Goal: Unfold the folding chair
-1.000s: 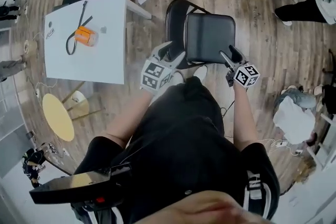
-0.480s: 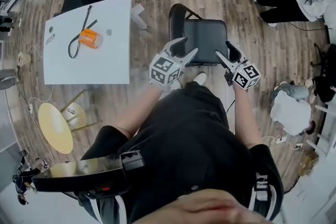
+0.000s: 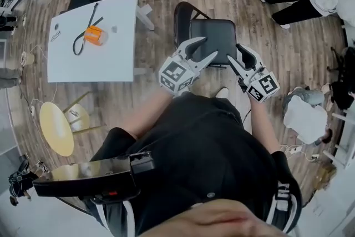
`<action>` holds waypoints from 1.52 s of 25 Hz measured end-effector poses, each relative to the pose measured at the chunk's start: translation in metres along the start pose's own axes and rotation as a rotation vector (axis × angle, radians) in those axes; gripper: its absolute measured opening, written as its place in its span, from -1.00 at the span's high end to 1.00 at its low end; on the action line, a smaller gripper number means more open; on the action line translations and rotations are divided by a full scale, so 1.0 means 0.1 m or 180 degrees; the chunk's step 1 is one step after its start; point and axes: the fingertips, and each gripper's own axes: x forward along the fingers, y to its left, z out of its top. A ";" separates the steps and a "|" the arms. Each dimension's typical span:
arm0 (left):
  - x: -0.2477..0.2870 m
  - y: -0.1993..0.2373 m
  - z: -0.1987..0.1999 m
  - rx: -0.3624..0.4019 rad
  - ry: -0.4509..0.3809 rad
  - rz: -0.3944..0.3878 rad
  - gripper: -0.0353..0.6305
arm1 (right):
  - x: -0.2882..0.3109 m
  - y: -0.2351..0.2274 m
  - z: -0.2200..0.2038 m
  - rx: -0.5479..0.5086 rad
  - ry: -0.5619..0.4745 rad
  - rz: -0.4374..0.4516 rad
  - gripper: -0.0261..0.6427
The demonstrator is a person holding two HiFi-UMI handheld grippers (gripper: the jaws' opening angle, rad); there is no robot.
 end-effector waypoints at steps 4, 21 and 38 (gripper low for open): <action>0.08 -0.23 0.14 0.0213 -0.0262 0.0110 0.53 | -0.22 -0.06 0.18 -0.0085 -0.0116 0.0041 0.37; 0.33 -0.67 0.16 0.0389 -0.0233 0.0183 0.88 | -0.59 -0.06 0.44 -0.0382 -0.0332 0.0105 0.90; 0.32 -0.65 0.19 0.0445 -0.0279 0.0137 0.88 | -0.47 -0.04 0.32 -0.0338 -0.0257 0.0153 0.90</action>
